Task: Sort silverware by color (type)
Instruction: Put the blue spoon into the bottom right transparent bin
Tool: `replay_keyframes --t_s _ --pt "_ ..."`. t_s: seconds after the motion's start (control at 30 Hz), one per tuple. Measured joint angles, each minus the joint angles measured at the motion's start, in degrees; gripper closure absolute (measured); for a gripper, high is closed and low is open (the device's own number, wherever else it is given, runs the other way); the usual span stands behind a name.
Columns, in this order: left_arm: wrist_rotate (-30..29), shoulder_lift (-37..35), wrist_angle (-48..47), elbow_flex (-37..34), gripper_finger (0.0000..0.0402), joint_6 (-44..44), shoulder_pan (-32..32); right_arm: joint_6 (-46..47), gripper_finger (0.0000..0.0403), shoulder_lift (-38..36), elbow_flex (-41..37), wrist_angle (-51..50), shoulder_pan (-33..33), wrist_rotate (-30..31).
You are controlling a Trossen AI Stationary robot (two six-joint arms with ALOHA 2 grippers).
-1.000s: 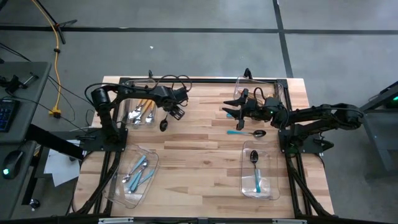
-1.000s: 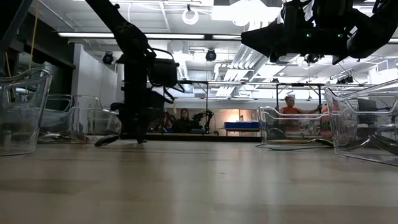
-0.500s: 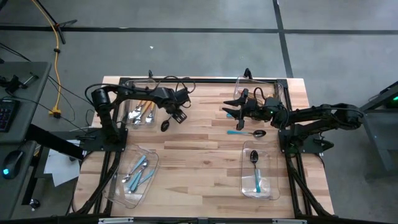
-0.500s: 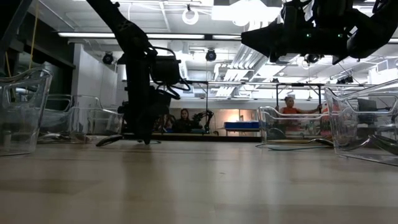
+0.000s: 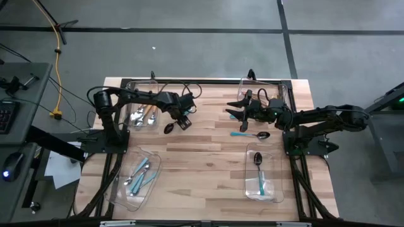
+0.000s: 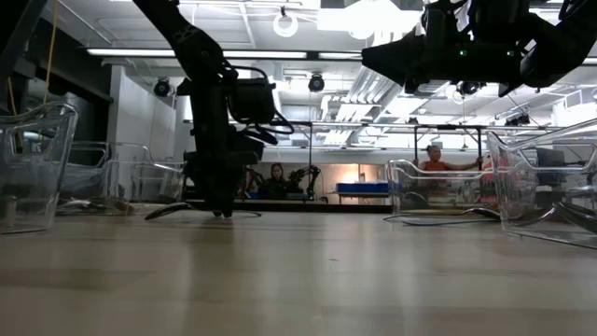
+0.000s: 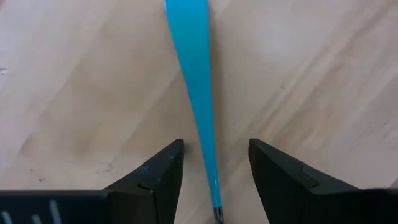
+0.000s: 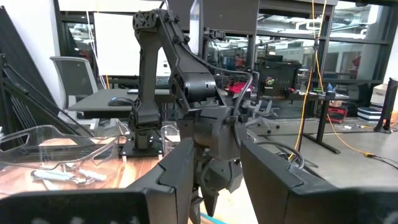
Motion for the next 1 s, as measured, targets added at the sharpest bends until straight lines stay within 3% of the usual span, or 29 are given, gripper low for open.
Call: replay_keyframes --t_s 0.23,0.5,0.83,1.0 --pt "-0.80 0.00 -0.18 0.00 0.0252 1.41 -0.42 -0.02 0.0284 0.00 0.00 0.00 0.00 0.00" --pt "-2.18 0.00 -1.24 0.00 0.0388 0.96 -0.42 -0.01 0.0284 0.00 0.00 0.00 0.00 0.02" --pt "-4.95 -0.27 -0.44 -0.03 0.0396 3.21 -0.38 0.00 0.0284 0.00 0.00 -0.02 0.02 0.20" --pt "-5.10 -4.44 2.17 -0.11 0.0398 5.08 -0.62 -0.17 0.0284 0.00 0.00 -0.39 0.02 0.18"
